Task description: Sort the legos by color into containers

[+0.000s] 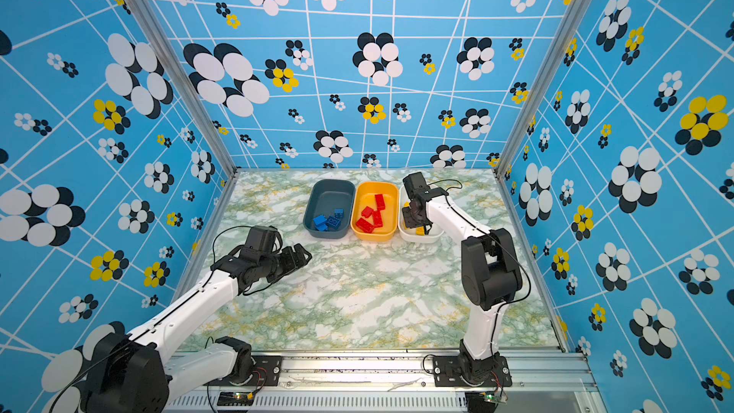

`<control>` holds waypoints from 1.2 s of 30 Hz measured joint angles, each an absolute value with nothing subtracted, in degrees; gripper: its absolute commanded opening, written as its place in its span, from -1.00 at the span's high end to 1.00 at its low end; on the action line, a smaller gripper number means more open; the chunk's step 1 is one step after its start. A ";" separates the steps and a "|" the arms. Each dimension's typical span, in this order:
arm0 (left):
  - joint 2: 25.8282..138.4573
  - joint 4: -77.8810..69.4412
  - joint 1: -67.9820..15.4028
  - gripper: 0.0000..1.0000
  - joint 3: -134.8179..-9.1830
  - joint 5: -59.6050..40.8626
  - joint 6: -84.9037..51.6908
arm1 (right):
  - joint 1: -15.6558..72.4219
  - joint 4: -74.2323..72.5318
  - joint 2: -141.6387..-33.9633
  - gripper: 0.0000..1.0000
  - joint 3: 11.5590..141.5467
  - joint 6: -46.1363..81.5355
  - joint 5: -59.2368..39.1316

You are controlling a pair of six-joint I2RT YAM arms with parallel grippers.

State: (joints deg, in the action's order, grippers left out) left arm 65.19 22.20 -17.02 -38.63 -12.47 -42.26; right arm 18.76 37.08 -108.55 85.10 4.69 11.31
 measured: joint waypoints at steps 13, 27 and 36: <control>65.19 22.22 -17.06 -0.84 -38.63 -12.45 -42.24 | 17.15 38.13 -113.67 -0.07 89.54 3.64 11.49; 65.12 22.48 -17.39 -0.88 -39.22 -9.61 -39.40 | 17.15 37.65 -104.95 -0.45 83.26 4.93 9.41; 63.26 22.50 -17.39 -0.90 -40.69 -2.66 -32.84 | 17.15 34.68 -93.95 -0.80 74.35 5.82 7.07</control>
State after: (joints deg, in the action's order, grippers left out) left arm 63.26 22.50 -17.39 -40.69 -2.66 -32.84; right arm 17.15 34.68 -93.95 74.35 5.82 7.07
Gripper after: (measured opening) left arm 0.951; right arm 0.871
